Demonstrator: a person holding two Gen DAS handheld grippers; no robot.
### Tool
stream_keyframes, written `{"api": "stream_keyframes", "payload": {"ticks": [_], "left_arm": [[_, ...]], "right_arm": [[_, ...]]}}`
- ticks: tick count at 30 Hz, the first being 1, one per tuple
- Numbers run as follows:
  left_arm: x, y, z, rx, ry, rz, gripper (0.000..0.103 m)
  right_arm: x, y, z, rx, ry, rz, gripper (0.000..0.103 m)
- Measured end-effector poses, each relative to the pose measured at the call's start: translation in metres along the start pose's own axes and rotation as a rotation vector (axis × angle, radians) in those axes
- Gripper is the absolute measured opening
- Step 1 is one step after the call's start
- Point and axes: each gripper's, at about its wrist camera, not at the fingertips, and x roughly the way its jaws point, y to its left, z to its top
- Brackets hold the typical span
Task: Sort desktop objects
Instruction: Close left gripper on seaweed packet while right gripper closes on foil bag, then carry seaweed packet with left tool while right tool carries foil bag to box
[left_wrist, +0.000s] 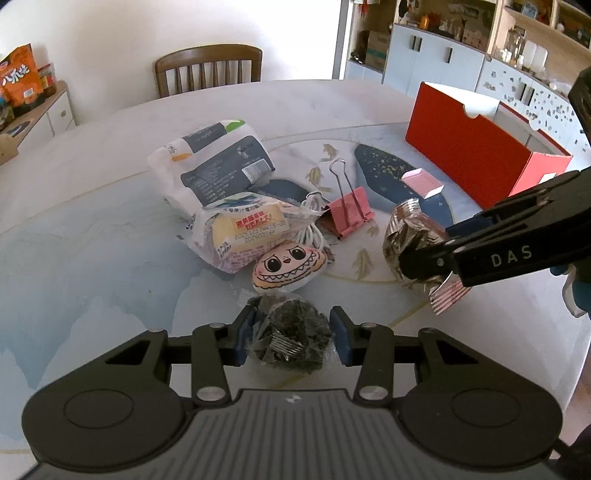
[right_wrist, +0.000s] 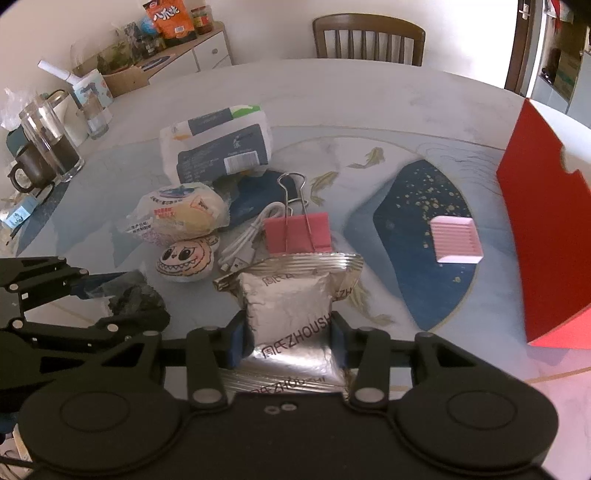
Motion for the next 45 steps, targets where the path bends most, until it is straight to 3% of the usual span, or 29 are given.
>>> {"api": "stream_keyframes", "payload": {"ticks": [28, 45], "left_arm": [[-0.029, -0.050, 0.048, 0.044, -0.087, -0.065, 0.042], [-0.034, -0.102, 0.093, 0.124, -0.158, -0.104, 0.042]], "right_arm": [[-0.064, -0.035, -0.004, 0.054, -0.076, -0.045, 0.044], [-0.113, -0.072, 0.004, 0.011, -0.173, -0.135, 0.044]]}}
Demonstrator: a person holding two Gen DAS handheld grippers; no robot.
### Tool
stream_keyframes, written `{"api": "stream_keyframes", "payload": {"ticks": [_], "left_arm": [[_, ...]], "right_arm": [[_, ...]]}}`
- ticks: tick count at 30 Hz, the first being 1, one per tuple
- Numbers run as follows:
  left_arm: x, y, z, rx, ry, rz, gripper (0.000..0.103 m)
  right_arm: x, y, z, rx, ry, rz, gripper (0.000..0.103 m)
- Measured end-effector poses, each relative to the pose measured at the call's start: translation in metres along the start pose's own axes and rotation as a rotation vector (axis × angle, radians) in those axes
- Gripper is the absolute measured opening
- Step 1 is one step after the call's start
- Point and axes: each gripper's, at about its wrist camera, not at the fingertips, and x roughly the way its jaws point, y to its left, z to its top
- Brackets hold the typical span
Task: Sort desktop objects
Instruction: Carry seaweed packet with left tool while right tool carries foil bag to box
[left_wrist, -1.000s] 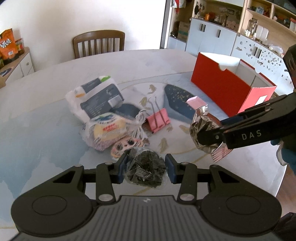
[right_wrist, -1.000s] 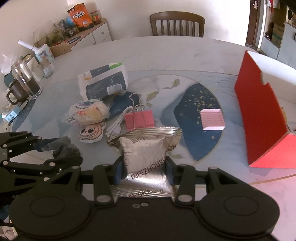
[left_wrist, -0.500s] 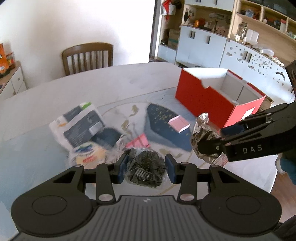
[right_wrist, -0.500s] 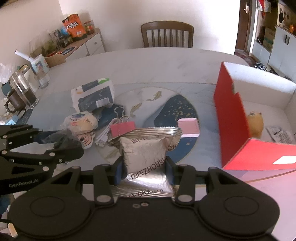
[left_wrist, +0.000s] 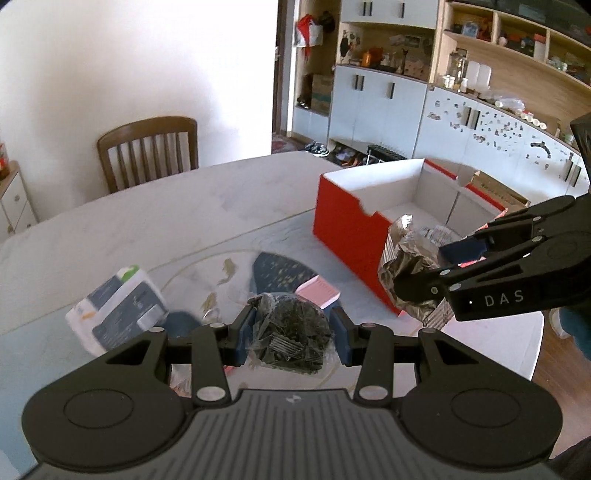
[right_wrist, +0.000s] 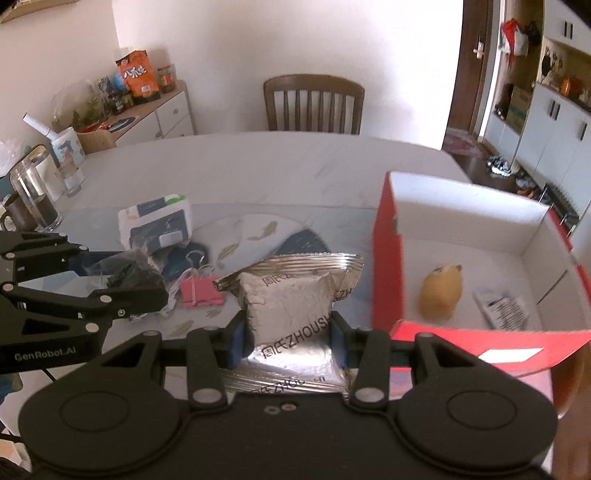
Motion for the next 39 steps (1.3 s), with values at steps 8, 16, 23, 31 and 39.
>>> {"api": "stream_keyframes", "payload": {"ticks": [8, 16, 23, 31, 39], "left_arm": [[0.008, -0.022, 0.019, 0.024, -0.023, -0.019, 0.042], [0.023, -0.050, 0.040, 0.057, -0.040, -0.046, 0.042], [0.041, -0.075, 0.058, 0.085, -0.057, -0.064, 0.042], [0.064, -0.107, 0.075, 0.131, -0.055, -0.092, 0.043], [0.088, -0.134, 0.089, 0.161, -0.049, -0.118, 0.042]], "right_arm": [[-0.015, -0.026, 0.007, -0.020, -0.045, -0.041, 0.044], [-0.023, -0.060, 0.011, -0.040, -0.059, -0.098, 0.044], [-0.028, -0.096, 0.013, -0.047, -0.069, -0.156, 0.044], [-0.028, -0.139, 0.013, -0.029, -0.078, -0.199, 0.044], [-0.025, -0.170, 0.016, -0.050, -0.082, -0.214, 0.044]]}}
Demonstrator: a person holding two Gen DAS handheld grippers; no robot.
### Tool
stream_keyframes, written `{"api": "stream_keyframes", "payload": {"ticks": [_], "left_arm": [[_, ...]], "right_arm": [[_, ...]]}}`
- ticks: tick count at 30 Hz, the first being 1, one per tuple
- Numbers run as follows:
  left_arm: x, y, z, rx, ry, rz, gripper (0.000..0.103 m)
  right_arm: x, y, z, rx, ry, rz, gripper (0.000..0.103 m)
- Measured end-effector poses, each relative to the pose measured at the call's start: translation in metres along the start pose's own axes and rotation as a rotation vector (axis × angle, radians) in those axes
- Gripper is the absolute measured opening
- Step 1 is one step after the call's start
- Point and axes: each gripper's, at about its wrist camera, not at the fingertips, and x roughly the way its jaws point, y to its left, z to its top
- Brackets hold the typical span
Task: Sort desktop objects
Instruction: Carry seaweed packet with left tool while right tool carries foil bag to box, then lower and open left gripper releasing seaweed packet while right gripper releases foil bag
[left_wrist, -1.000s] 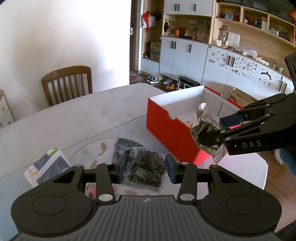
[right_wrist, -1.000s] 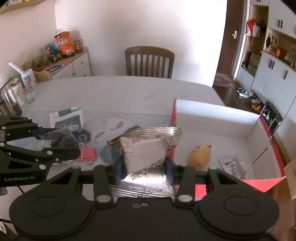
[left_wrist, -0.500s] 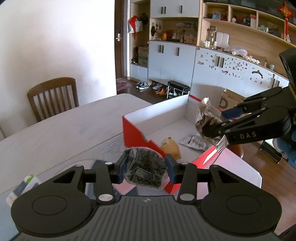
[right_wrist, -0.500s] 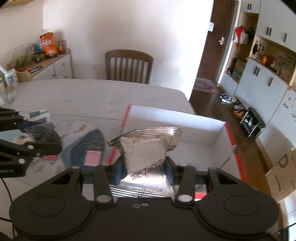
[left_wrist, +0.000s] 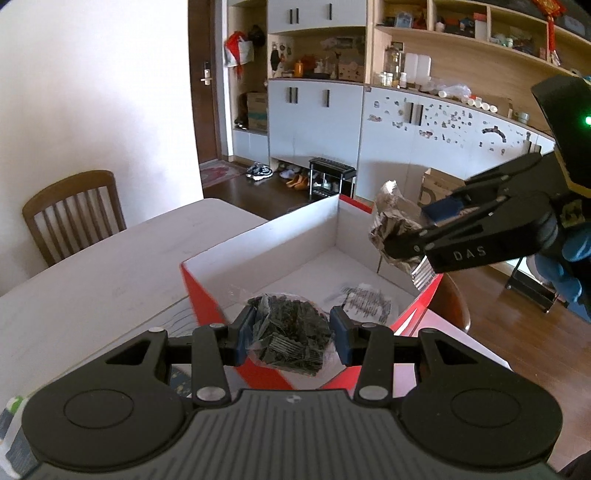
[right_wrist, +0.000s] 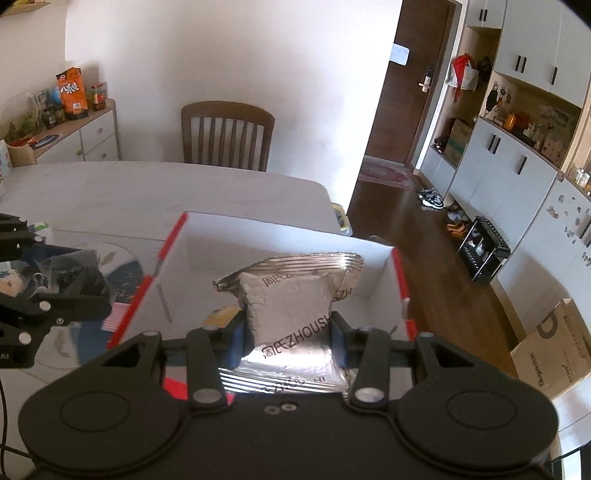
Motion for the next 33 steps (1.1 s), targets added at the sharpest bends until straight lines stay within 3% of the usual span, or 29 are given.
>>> {"api": "stream_keyframes", "payload": {"ticks": [17, 26, 33], "left_arm": [[0.059, -0.022, 0.013, 0.037, 0.098, -0.034, 0.043], [0.100, -0.038, 0.027, 0.061, 0.162, -0.044, 0.043], [0.133, -0.037, 0.026, 0.031, 0.256, -0.059, 0.043]], "right_arm": [[0.041, -0.045, 0.006, -0.053, 0.021, 0.008, 0.044], [0.083, -0.051, 0.007, -0.067, 0.099, 0.034, 0.044], [0.106, -0.046, 0.013, -0.100, 0.147, 0.060, 0.044]]}}
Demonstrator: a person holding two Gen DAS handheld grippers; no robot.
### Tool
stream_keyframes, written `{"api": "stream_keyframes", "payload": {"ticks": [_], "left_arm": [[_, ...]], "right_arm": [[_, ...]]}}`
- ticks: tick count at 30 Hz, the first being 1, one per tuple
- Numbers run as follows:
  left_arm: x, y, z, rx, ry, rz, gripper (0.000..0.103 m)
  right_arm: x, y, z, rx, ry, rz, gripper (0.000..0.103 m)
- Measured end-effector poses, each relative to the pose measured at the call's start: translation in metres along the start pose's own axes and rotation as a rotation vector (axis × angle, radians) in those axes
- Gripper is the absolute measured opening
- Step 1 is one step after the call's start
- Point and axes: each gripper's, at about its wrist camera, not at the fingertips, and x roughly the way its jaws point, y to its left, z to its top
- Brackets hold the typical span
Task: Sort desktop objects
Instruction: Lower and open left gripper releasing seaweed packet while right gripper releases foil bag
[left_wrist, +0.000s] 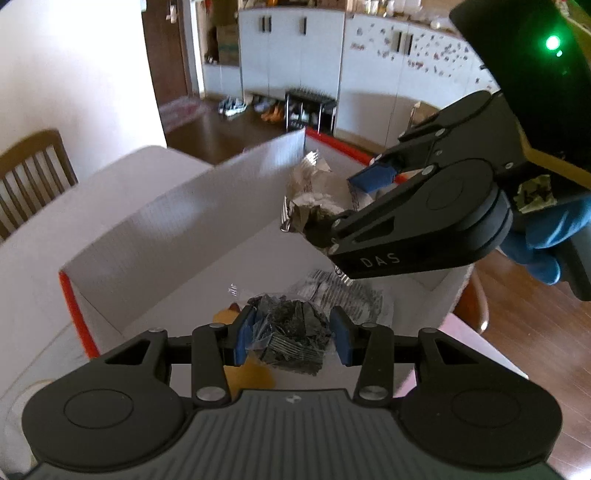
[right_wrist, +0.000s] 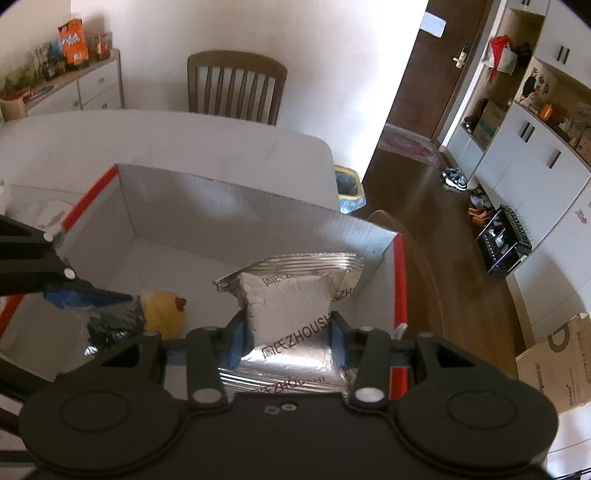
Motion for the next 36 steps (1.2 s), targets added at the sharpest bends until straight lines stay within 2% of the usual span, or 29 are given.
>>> {"api": "stream_keyframes", "payload": {"ticks": [7, 13, 16, 19, 24, 30, 36], "left_arm": [[0.021, 0.003, 0.003, 0.012, 0.066, -0.019, 0.043], [0.033, 0.004, 0.008, 0.022, 0.120, -0.040, 0.043], [0.042, 0.006, 0.012, 0.014, 0.184, -0.063, 0.043], [0.045, 0.006, 0.015, 0.014, 0.214, -0.084, 0.043], [0.056, 0.013, 0.017, -0.029, 0.291, -0.122, 0.043], [0.056, 0.013, 0.018, -0.031, 0.312, -0.134, 0.043], [0.050, 0.013, 0.018, -0.033, 0.296, -0.122, 0.051]], "right_arm": [[0.031, -0.006, 0.004, 0.044, 0.055, 0.034, 0.044], [0.050, -0.001, 0.009, 0.004, 0.128, 0.033, 0.044], [0.058, 0.004, 0.007, -0.011, 0.157, 0.042, 0.044], [0.066, 0.009, 0.005, -0.019, 0.190, 0.045, 0.044], [0.069, 0.012, 0.002, -0.024, 0.205, 0.060, 0.044], [0.070, 0.006, 0.002, -0.007, 0.220, 0.076, 0.046], [0.064, 0.003, 0.001, 0.000, 0.205, 0.080, 0.055]]}}
